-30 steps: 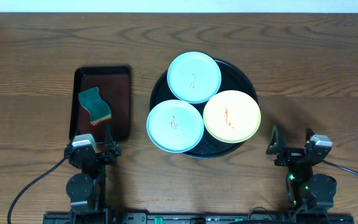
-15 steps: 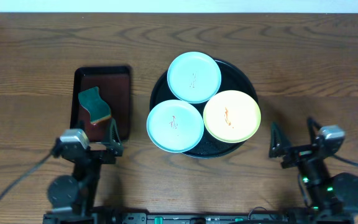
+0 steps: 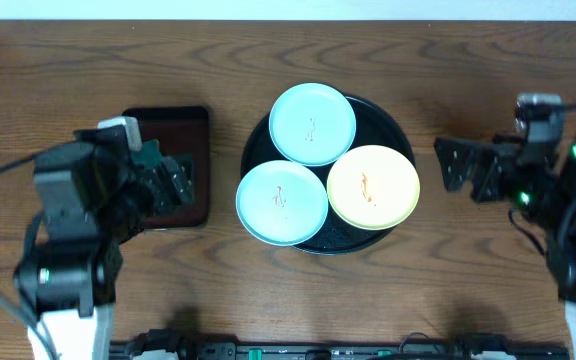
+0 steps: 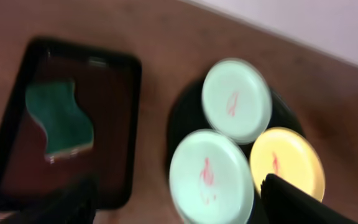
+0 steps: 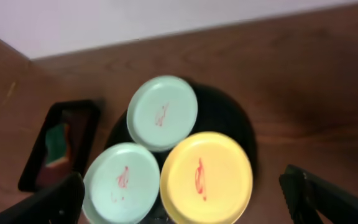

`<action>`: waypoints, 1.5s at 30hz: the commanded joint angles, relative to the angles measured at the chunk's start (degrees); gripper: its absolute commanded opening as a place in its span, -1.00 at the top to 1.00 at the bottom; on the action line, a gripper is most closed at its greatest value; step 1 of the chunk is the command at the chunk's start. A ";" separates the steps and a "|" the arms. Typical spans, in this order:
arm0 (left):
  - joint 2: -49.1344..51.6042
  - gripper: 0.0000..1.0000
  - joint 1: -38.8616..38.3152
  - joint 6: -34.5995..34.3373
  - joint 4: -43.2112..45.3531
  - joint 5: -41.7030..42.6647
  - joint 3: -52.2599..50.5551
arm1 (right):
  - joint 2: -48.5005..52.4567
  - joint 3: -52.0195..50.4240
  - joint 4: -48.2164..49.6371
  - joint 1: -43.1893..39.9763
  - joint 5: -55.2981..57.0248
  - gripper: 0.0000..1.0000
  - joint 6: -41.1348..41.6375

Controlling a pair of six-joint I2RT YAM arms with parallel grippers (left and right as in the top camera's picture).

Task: Clean dirty plates on tray and stack at the side
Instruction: 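Reach left gripper to the green sponge and right gripper to the yellow plate rim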

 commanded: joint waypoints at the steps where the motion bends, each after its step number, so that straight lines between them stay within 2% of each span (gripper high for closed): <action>1: 2.40 -0.69 -0.13 1.22 -2.54 1.86 1.33 | 3.08 1.14 -0.22 0.61 -5.55 -0.98 -0.17; 3: 3.37 -0.69 -0.11 1.88 -4.74 0.81 1.33 | 4.61 1.14 0.11 0.61 -7.76 -0.98 -0.20; 6: 4.57 -0.69 -0.11 2.49 -6.45 -6.36 1.33 | 6.67 1.14 -0.46 0.72 -7.76 -0.98 -0.24; 11: 4.85 -0.69 -0.02 4.11 -5.99 -10.03 1.22 | 9.31 1.11 -3.43 3.13 -7.72 -0.98 -2.64; 13: 5.55 -0.68 0.00 1.92 -4.92 -21.84 0.35 | 10.08 1.11 -4.22 5.11 -7.69 -0.99 -4.22; 15: 6.86 -0.68 0.00 -4.39 -4.37 -31.21 -0.66 | 10.67 1.11 -4.37 7.52 -7.32 -0.98 -5.88; 16: 8.09 -0.69 -0.02 -5.95 -4.02 -31.85 -0.85 | 10.91 1.11 -4.35 8.79 -6.62 -0.99 -5.88; 17: 9.40 -0.81 -0.02 -6.36 -3.52 -31.08 -0.85 | 11.08 1.11 -4.28 9.92 -5.73 -0.98 -5.88; 18: 10.86 -0.84 -0.02 -6.36 -2.56 -29.00 -0.85 | 11.23 1.11 -4.15 11.02 -4.72 -0.99 -5.88; 22: 14.91 -0.83 -0.02 -5.55 0.20 -23.52 -0.90 | 11.72 1.11 -3.30 14.73 -1.53 -0.98 -5.81; 26: 20.65 -0.71 0.00 -7.32 3.15 -30.49 -0.90 | 11.74 1.11 -2.60 16.04 -0.94 -0.98 -5.70; 31: 30.51 -0.70 -0.02 -5.92 6.56 -30.75 -0.90 | 11.76 1.11 -2.64 16.04 -0.94 -0.99 -4.24; 33: 34.67 -0.53 -0.02 -4.11 7.87 -30.75 -0.90 | 11.76 1.11 -2.93 16.04 -0.85 -0.98 -4.72; 35: 37.59 -0.48 0.00 -4.11 8.41 -30.77 -0.90 | 11.76 1.05 -3.26 16.04 -0.85 -0.98 -4.72; 45: 46.25 -0.48 4.13 -3.48 15.04 -28.09 -0.90 | 11.85 0.76 -4.37 16.04 -0.85 -0.92 -4.72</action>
